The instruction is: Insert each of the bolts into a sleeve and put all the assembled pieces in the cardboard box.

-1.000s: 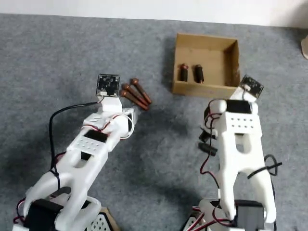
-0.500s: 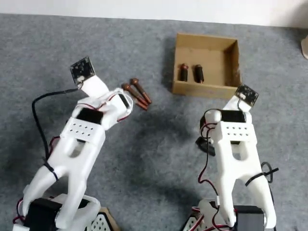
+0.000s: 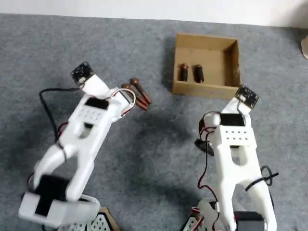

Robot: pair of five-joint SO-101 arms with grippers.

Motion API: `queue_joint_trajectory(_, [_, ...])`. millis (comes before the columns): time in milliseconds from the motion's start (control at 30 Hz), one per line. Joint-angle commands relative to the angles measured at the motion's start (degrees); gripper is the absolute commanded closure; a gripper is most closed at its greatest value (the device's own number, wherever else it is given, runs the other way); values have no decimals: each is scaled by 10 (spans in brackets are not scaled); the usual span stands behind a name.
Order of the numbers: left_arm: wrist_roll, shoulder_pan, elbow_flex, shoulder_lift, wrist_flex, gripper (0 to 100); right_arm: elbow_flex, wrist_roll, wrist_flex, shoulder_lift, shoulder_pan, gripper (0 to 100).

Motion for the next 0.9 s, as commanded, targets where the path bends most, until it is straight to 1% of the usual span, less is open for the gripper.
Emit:
queue_joint_trajectory(0, [4, -5, -99, 63, 38, 857, 13, -5, -32, -45, -6, 995])
queue_joint_trajectory(67, [5, -7, -151, 107, 54, 857, 36, -5, -61, -60, -6, 995])
queue_joint_trajectory(200, [32, -19, -240, 194, 86, 857, 80, -5, -107, -97, -6, 995])
queue_joint_trajectory(333, [33, -27, -318, 265, 113, 857, 110, -5, -125, -143, -6, 995])
queue_joint_trajectory(467, [33, -38, -370, 312, 126, 858, 139, -5, -150, -181, -6, 995])
queue_joint_trajectory(533, [33, -39, -381, 320, 128, 859, 154, -4, -169, -191, -6, 995])
queue_joint_trajectory(733, [32, -35, -424, 281, 201, 857, 176, -4, -203, -198, -6, 995])
queue_joint_trajectory(867, [32, -36, -438, 260, 209, 857, 176, -4, -204, -198, -6, 995])
